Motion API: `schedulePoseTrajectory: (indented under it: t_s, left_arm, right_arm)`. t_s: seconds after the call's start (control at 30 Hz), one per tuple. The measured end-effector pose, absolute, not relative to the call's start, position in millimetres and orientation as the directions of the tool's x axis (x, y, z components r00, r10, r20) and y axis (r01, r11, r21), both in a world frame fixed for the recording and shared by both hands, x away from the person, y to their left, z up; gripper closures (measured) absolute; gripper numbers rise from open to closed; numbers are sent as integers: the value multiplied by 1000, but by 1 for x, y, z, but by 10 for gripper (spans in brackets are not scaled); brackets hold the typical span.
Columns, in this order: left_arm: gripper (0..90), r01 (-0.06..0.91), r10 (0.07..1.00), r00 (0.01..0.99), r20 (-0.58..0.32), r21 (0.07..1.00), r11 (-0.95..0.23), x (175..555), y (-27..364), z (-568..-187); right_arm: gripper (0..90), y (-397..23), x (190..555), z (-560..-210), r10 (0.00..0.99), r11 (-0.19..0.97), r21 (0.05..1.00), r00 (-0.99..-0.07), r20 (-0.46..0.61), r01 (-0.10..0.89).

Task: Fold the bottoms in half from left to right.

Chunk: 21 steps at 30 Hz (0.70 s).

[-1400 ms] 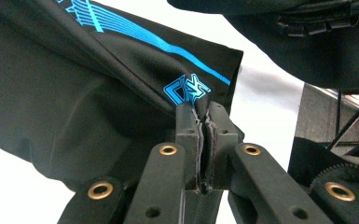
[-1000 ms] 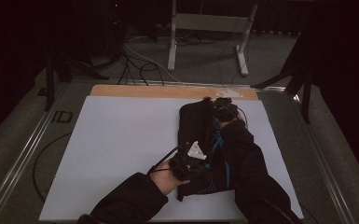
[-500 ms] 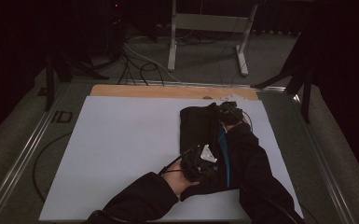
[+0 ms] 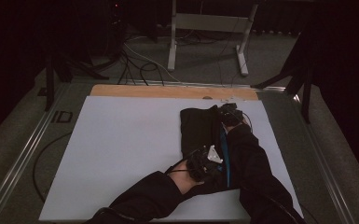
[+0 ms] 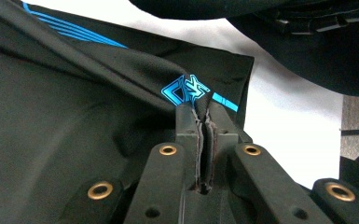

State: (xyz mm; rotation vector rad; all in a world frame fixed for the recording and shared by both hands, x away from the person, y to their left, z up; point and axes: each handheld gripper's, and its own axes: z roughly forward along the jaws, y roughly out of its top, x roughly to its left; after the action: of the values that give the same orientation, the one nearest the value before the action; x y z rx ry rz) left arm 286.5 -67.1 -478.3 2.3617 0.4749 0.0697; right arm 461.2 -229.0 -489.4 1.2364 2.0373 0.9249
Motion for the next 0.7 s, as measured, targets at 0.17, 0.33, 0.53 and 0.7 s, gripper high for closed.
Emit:
schedulePoseTrajectory:
  t_s: [0.17, 0.33, 0.53, 0.7]
  left_arm:
    - [872, 318, 354, 931, -86, 664, -677, 289, -72, -481]
    - [872, 322, 356, 930, -88, 658, -681, 292, -76, -487]
    - [872, 318, 353, 932, -85, 660, -680, 295, -82, -487]
    - [872, 314, 349, 934, -83, 659, -683, 295, -84, -489]
  right_arm:
    - [856, -232, 465, -495, 905, 345, 784, -405, -132, 515]
    - [855, -233, 470, -501, 906, 344, 775, -405, -125, 530]
    - [853, -234, 473, -504, 910, 333, 774, -399, -114, 538]
    - [836, -237, 473, -505, 911, 326, 775, -398, -105, 542]
